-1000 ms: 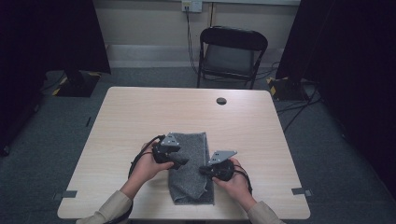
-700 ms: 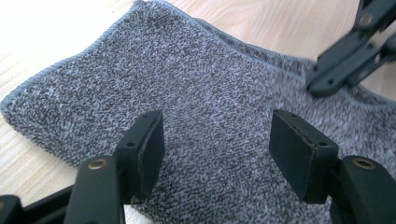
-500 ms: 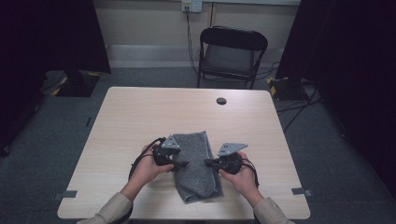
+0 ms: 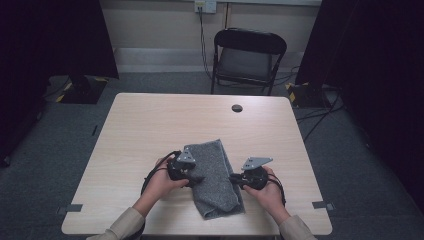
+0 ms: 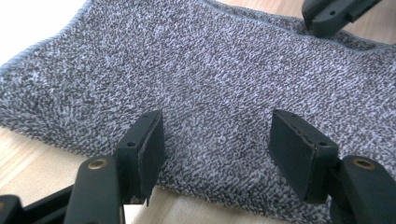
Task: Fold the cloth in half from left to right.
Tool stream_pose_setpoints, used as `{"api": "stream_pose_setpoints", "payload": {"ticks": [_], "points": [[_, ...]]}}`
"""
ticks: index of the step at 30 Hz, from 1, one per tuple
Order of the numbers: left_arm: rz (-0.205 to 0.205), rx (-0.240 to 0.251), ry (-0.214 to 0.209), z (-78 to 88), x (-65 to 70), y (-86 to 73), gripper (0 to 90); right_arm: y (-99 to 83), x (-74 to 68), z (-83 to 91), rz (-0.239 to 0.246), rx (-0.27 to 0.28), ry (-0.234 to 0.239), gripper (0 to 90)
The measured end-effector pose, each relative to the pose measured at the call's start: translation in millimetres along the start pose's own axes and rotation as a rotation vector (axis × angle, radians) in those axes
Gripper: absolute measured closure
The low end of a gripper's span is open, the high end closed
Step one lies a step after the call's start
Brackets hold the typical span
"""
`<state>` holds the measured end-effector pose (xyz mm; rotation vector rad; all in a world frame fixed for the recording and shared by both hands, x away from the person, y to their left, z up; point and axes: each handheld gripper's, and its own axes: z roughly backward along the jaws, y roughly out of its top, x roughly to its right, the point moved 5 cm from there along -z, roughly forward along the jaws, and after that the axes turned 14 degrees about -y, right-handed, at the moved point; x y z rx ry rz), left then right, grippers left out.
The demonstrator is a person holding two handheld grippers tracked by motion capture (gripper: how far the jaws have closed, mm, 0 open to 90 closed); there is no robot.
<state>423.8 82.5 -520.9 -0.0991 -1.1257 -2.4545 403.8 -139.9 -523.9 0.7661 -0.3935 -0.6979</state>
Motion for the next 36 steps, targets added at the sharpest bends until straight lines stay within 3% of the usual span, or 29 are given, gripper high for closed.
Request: {"api": "stream_pose_setpoints", "payload": {"ticks": [3, 9, 10, 12, 14, 18, 24, 29, 36], "points": [[0.000, -0.002, 0.005, 2.1, -1.4, -1.8, 35.7, -2.5, -7.0, -2.0, 0.000, -0.004, 0.010, 82.4], [-0.010, 0.017, 0.010, 16.0, -0.8, -3.3, 35.6, 4.4, -36.4, -3.9, 0.038, -0.013, 0.092, 78.7], [-0.013, 0.020, 0.012, 18.2, -0.3, -3.9, 35.6, 7.7, -38.3, -3.3, 0.056, 0.001, 0.071, 77.3], [-0.015, 0.021, 0.014, 22.1, 0.6, -5.4, 35.6, 16.9, -35.7, -1.8, 0.018, 0.057, 0.063, 74.1], [-0.015, 0.024, 0.015, 24.3, 1.1, -7.2, 35.6, 20.1, -31.0, -5.0, 0.046, 0.042, 0.031, 72.0], [-0.016, 0.031, 0.006, 25.3, 2.7, -10.3, 35.6, 14.0, -32.1, -16.2, 0.072, -0.001, 0.023, 72.9], [-0.010, 0.031, 0.000, 22.7, 4.0, -15.0, 35.6, 16.7, -35.5, -19.6, 0.061, 0.023, 0.033, 85.5], [-0.008, 0.015, -0.001, 20.5, 3.4, -18.9, 35.6, 24.2, -36.4, -16.0, 0.031, 0.040, 0.042, 80.6], [-0.012, 0.018, -0.003, 19.9, 3.9, -15.7, 35.7, 24.8, -33.6, -14.8, 0.048, 0.040, 0.051, 87.3]]}}
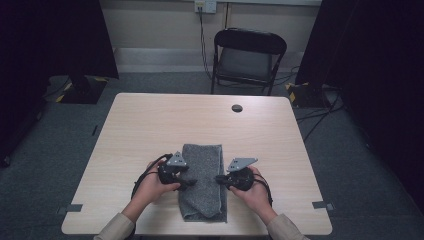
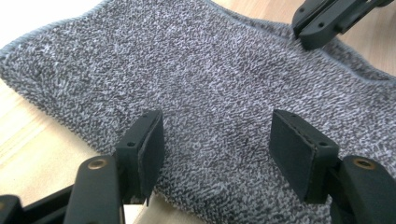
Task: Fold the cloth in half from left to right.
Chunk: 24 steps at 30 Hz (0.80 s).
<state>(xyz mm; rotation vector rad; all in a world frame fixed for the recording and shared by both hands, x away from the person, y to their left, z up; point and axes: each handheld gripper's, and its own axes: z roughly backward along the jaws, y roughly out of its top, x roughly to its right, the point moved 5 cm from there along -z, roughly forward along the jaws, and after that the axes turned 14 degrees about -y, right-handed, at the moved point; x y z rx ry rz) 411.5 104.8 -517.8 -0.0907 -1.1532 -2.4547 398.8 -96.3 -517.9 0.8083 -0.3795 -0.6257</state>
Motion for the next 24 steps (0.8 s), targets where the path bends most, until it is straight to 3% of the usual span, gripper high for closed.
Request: {"api": "stream_pose_setpoints", "payload": {"ticks": [4, 9, 13, 15, 18, 20, 24], "points": [[-0.007, 0.007, -0.008, -0.8, 1.7, 3.7, 35.8, 3.5, 0.5, 1.7, -0.025, 0.027, 0.019, 87.0], [-0.031, 0.021, -0.041, -6.6, 8.0, 13.7, 36.5, 8.8, -0.7, 4.9, -0.006, 0.020, 0.012, 86.8], [-0.075, 0.023, -0.071, -17.6, 14.8, 23.3, 41.6, 2.0, 0.2, 0.6, -0.015, -0.004, 0.010, 77.1], [-0.108, 0.010, -0.095, -24.0, 18.5, 28.4, 45.7, 0.6, 1.5, 2.5, -0.036, 0.007, 0.016, 74.1], [-0.154, -0.012, -0.129, -35.1, 25.1, 36.8, 49.8, -1.5, 7.5, 8.6, -0.031, 0.006, -0.014, 74.5], [-0.184, -0.036, -0.139, -43.2, 29.6, 40.5, 52.9, -5.4, 8.6, 10.3, -0.014, -0.009, -0.014, 75.5], [-0.206, -0.084, -0.149, -57.8, 32.5, 41.6, 63.4, -17.4, 6.9, 7.4, 0.034, -0.059, -0.032, 77.1]]}}
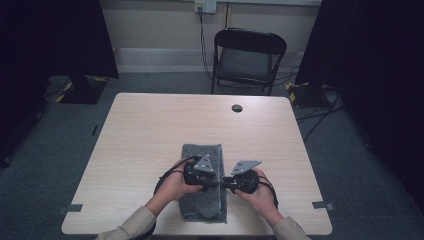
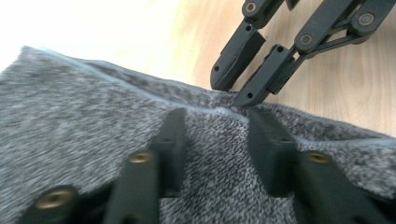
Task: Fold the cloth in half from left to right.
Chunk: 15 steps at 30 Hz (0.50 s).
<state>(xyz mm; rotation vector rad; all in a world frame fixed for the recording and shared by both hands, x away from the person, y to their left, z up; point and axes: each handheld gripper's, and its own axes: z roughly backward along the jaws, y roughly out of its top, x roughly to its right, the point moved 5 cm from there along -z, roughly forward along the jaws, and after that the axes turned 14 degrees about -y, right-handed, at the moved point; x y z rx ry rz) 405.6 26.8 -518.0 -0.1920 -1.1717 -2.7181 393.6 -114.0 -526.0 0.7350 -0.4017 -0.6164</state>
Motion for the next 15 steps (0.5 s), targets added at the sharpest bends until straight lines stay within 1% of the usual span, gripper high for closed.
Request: {"api": "stream_pose_setpoints", "payload": {"ticks": [1, 2, 4, 6, 7, 11, 13, 14, 15], "points": [[-0.006, -0.010, -0.007, -2.0, 0.3, 0.2, 64.9, -1.2, -0.1, -0.5, -0.009, 0.010, 0.005, 77.3], [0.001, -0.020, -0.009, -3.8, 0.3, -0.1, 67.2, -1.9, 0.2, -0.1, -0.022, 0.011, 0.003, 77.0], [0.019, -0.030, -0.013, -4.7, 0.1, 0.7, 73.9, -2.5, 0.2, -0.1, -0.019, 0.017, 0.002, 77.5], [0.019, -0.041, -0.013, -1.7, -1.2, 3.5, 84.5, -2.7, 0.8, 0.2, -0.016, 0.016, 0.001, 77.3], [0.029, -0.031, -0.015, -0.1, -1.3, 6.0, 87.4, -2.7, 0.9, 0.3, -0.014, 0.016, 0.003, 77.1], [0.024, -0.022, -0.021, 7.0, -1.8, 16.7, 89.2, -3.7, 0.3, -0.1, -0.040, 0.029, 0.019, 70.4], [0.022, 0.000, -0.026, 10.5, -2.5, 23.4, 89.3, -4.1, -0.4, 0.1, -0.033, 0.035, 0.017, 69.2], [0.018, 0.027, -0.025, 13.3, -3.8, 27.8, 89.3, -4.1, -0.7, 0.2, -0.030, 0.034, 0.017, 68.8], [0.015, 0.043, -0.032, 14.8, -4.1, 30.5, 89.2, -4.3, -1.2, 0.1, -0.024, 0.038, 0.013, 68.3]]}}
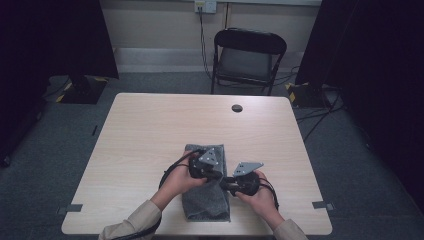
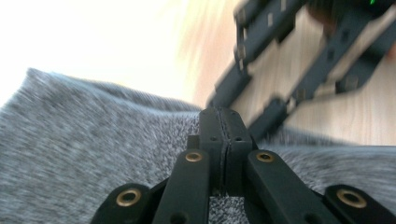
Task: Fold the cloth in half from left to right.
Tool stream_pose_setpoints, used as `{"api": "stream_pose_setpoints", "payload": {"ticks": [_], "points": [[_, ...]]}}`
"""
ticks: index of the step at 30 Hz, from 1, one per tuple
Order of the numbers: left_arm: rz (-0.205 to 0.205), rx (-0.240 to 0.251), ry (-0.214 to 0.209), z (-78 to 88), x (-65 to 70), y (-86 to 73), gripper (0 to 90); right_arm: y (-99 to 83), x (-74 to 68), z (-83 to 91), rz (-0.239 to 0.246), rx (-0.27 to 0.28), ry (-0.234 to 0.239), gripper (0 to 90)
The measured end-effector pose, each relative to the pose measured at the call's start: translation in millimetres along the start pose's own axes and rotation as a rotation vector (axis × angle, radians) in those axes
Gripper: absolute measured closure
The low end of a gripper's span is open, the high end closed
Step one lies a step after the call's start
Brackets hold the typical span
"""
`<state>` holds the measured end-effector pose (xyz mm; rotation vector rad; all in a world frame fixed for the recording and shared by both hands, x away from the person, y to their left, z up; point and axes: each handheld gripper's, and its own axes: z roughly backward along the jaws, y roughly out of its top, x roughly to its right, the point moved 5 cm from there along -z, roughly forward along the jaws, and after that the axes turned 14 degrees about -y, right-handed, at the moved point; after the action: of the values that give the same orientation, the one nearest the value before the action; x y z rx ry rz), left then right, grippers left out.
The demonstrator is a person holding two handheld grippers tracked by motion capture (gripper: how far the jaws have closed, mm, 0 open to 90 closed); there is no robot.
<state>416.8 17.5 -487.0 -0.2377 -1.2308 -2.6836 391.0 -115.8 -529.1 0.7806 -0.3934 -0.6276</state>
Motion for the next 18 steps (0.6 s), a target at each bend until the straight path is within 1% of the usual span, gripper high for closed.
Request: {"api": "stream_pose_setpoints", "payload": {"ticks": [3, 4, 5, 7, 8, 9, 10, 12, 14, 15, 16, 17, 18], "points": [[-0.005, 0.024, -0.016, 0.6, 0.9, 5.3, 89.1, -0.8, -0.3, 0.3, 0.012, 0.009, 0.003, 67.8], [-0.003, 0.028, -0.021, -1.5, 1.7, 6.2, 89.0, -1.0, -0.2, 0.3, 0.009, 0.011, 0.004, 67.8], [-0.006, 0.021, -0.029, -3.7, 2.5, 6.6, 89.0, -1.0, -0.1, 0.2, 0.007, 0.011, 0.005, 67.8], [0.004, 0.033, -0.055, -8.8, 2.9, 7.3, 88.9, -0.8, -0.3, 0.2, 0.010, 0.009, 0.004, 67.0], [0.007, 0.026, -0.056, -12.3, 1.3, 5.6, 88.6, -0.7, -0.5, 0.4, 0.010, 0.007, 0.007, 63.3], [0.007, 0.012, -0.048, -15.0, -0.6, 3.2, 88.5, -0.3, -0.1, 1.2, 0.007, -0.005, 0.002, 58.3], [0.010, -0.003, -0.040, -17.8, -2.5, 0.0, 88.1, -0.6, 1.0, 2.3, 0.004, -0.011, -0.011, 55.7], [0.022, -0.011, -0.042, -23.7, -4.3, -6.2, 86.1, -1.7, 1.7, 6.4, -0.017, -0.003, 0.014, 56.1], [0.034, -0.030, -0.037, -26.8, -5.0, -11.0, 82.0, -5.0, 3.9, 11.1, -0.009, -0.022, 0.000, 54.1], [0.032, -0.038, -0.016, -27.3, -6.4, -12.5, 78.5, -6.4, 4.8, 12.8, -0.001, -0.028, -0.006, 52.3], [0.033, -0.031, -0.002, -27.8, -7.3, -13.0, 72.1, -8.1, 6.2, 15.3, 0.003, -0.034, -0.016, 50.9], [0.022, -0.032, 0.007, -27.8, -8.2, -13.8, 66.2, -9.1, 7.5, 17.9, -0.002, -0.029, -0.017, 50.7], [0.014, -0.035, 0.019, -26.9, -9.2, -13.9, 61.8, -9.6, 8.4, 21.2, -0.011, -0.017, -0.008, 49.8]]}}
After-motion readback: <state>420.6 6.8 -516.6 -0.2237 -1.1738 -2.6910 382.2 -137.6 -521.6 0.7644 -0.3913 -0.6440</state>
